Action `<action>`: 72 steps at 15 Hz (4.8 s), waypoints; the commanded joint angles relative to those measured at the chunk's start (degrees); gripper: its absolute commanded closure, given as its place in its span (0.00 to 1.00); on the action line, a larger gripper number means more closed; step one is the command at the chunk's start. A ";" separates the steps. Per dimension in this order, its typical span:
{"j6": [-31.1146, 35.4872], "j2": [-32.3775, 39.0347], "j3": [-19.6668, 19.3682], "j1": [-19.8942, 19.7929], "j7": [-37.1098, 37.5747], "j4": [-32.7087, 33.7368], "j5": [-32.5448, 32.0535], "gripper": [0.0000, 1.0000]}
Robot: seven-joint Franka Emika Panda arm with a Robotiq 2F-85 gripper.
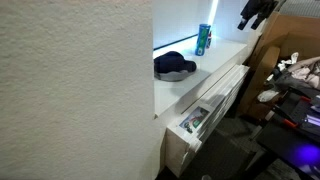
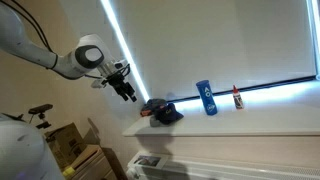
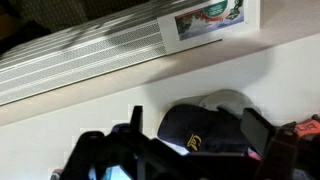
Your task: Place the black cap on the blue can, move the gray cap to the right, and move the bottle to the left
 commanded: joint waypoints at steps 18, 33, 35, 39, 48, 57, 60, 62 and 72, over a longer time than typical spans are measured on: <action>12.46 23.32 9.44 -5.73 26.89 24.48 -20.65 0.00; 7.34 39.45 -5.84 5.30 34.50 29.59 -22.09 0.00; 7.61 44.80 -7.07 5.87 32.66 31.83 -19.41 0.00; 14.51 47.55 -11.00 11.66 43.28 37.68 -21.40 0.00; 15.38 50.34 -14.21 15.13 48.45 41.73 -20.80 0.00; 11.04 55.79 -10.16 11.02 35.75 45.41 -6.01 0.00; 7.60 60.49 -14.50 13.74 40.32 49.82 -8.84 0.00; 8.71 57.81 -13.82 13.27 39.22 46.78 -7.78 0.00; 7.11 62.25 -13.37 12.96 38.73 50.60 -3.14 0.00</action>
